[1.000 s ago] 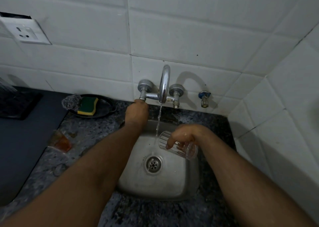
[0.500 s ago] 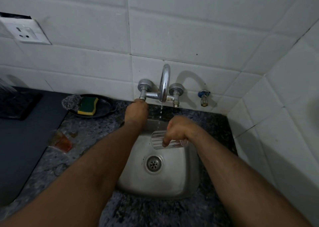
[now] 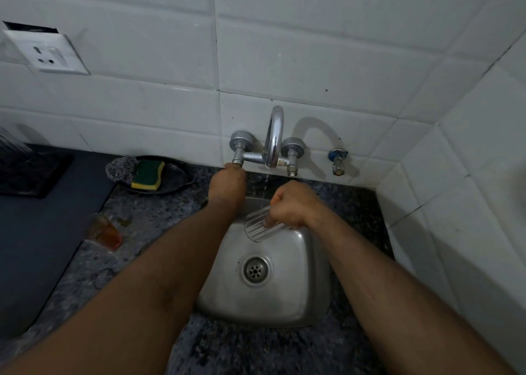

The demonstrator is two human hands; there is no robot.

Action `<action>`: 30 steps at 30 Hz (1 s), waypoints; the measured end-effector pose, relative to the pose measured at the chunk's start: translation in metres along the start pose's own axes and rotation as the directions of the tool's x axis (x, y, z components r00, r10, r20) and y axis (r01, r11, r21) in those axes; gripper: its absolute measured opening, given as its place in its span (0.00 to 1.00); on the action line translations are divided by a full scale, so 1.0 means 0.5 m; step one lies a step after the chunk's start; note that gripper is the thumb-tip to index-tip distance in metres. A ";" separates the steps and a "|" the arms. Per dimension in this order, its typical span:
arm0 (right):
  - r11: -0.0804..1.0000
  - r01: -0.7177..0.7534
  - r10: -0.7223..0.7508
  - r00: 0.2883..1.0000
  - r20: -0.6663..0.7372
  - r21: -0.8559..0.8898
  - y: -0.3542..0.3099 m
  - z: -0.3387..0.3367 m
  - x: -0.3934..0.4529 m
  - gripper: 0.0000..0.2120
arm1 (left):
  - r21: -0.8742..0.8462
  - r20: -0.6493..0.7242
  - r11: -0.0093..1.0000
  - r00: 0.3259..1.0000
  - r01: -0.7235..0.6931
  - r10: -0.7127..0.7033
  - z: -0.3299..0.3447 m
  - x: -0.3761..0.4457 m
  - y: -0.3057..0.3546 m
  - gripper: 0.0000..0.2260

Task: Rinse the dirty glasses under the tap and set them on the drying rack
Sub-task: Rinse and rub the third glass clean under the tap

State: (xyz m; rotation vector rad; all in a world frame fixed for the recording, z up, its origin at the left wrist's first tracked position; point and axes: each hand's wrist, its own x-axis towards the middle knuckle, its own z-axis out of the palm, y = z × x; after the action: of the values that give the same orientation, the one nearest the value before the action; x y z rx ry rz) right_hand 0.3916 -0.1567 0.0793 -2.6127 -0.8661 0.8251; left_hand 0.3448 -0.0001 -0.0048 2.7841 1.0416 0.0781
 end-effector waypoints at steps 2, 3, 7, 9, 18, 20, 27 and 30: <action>1.000 0.018 -0.018 1.000 -0.001 -0.009 -0.002 0.000 -0.005 0.11 | 0.004 0.001 1.000 1.000 -0.003 0.003 0.001 0.000 -0.001 0.11; 0.999 0.040 -0.040 0.999 -0.013 -0.017 -0.002 0.001 -0.007 0.12 | -0.002 -0.001 1.000 1.000 -0.003 0.003 0.001 0.000 -0.001 0.11; 0.989 0.146 -0.147 0.979 -0.142 -0.016 0.001 0.005 -0.017 0.17 | 0.002 -0.023 1.000 1.000 -0.020 0.020 0.002 -0.001 -0.002 0.11; 0.982 0.180 -0.186 0.967 -0.173 -0.052 0.003 0.011 -0.023 0.17 | 0.006 -0.026 1.000 0.999 -0.020 0.020 0.004 -0.001 -0.004 0.11; 0.967 0.253 -0.249 0.915 -0.318 -0.027 0.014 0.022 -0.028 0.19 | 0.008 -0.023 1.000 0.999 -0.022 0.023 0.008 0.001 -0.006 0.11; 0.967 0.254 -0.252 0.916 -0.313 -0.035 0.015 0.024 -0.028 0.19 | 0.006 -0.030 1.000 0.999 -0.024 0.024 0.008 0.000 -0.006 0.11; 0.964 0.266 -0.239 0.887 -0.395 0.012 0.031 0.042 -0.026 0.20 | 0.020 -0.037 0.999 0.999 -0.033 0.034 0.012 0.002 -0.008 0.12; 0.964 0.263 -0.254 0.887 -0.385 -0.030 0.038 0.054 -0.026 0.20 | -0.013 -0.038 1.000 0.999 -0.026 0.026 0.015 0.003 -0.008 0.11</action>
State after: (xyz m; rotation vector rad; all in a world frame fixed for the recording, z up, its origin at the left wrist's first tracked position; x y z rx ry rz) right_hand 0.3758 -0.1777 0.0554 -2.4395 -1.0430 0.2331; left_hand 0.3443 0.0029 -0.0127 2.7943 1.0096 0.1409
